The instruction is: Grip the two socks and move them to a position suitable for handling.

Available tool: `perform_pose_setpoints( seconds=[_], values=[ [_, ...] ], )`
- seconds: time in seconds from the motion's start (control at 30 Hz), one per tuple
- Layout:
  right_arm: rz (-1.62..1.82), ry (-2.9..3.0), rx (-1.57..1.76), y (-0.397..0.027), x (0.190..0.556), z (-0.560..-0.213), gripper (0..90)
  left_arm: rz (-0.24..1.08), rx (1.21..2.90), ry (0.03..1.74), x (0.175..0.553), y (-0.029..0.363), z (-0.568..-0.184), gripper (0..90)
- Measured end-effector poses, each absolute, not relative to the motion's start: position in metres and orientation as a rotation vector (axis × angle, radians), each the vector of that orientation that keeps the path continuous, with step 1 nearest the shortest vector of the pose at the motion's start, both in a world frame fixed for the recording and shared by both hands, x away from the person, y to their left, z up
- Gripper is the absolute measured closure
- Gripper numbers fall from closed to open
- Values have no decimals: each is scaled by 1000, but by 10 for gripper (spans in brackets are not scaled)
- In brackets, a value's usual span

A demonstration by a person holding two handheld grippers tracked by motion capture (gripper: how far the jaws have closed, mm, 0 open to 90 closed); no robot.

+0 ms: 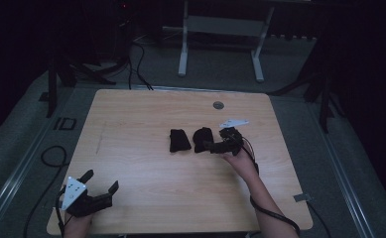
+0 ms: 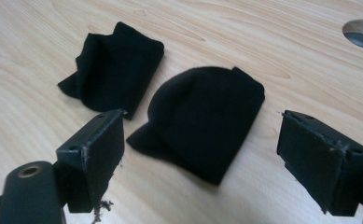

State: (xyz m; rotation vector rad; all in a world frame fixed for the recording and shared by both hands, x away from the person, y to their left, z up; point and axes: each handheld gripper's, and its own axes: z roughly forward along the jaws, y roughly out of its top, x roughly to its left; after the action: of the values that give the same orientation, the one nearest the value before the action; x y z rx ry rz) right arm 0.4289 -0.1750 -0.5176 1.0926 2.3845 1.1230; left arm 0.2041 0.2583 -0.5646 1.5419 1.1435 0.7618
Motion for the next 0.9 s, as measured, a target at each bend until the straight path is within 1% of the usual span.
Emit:
perform_pose_setpoints(
  seconds=[0.07,0.33,0.4,0.5,0.53,0.6,0.67,0.73,0.83,0.87,0.9],
  values=[
    [1113,2392,1093,-169,435,-519,162,761,1546,1141,204,257,-565,25],
    [1023,2420,1089,-148,456,-529,168,775,1560,1108,203,255,-565,31],
    [1006,2433,1087,-145,460,-532,209,781,1573,1099,203,254,-566,38],
    [970,2450,1096,-143,464,-537,222,789,1585,1091,203,251,-565,38],
    [961,2457,1095,-142,464,-539,249,789,1584,1091,202,251,-565,38],
    [939,2470,1090,-141,465,-544,262,797,1582,1095,202,250,-564,38],
    [905,2502,1051,-140,464,-549,343,796,1587,1109,202,250,-565,38],
    [889,2483,1007,-138,459,-553,361,780,1585,1120,203,251,-565,39],
    [898,2440,1030,-139,455,-555,424,753,1574,1135,203,252,-565,39],
    [900,2432,1031,-139,454,-556,445,749,1573,1137,203,252,-565,39],
    [899,2423,1035,-139,454,-556,491,747,1574,1137,203,251,-564,39]
  ],
)
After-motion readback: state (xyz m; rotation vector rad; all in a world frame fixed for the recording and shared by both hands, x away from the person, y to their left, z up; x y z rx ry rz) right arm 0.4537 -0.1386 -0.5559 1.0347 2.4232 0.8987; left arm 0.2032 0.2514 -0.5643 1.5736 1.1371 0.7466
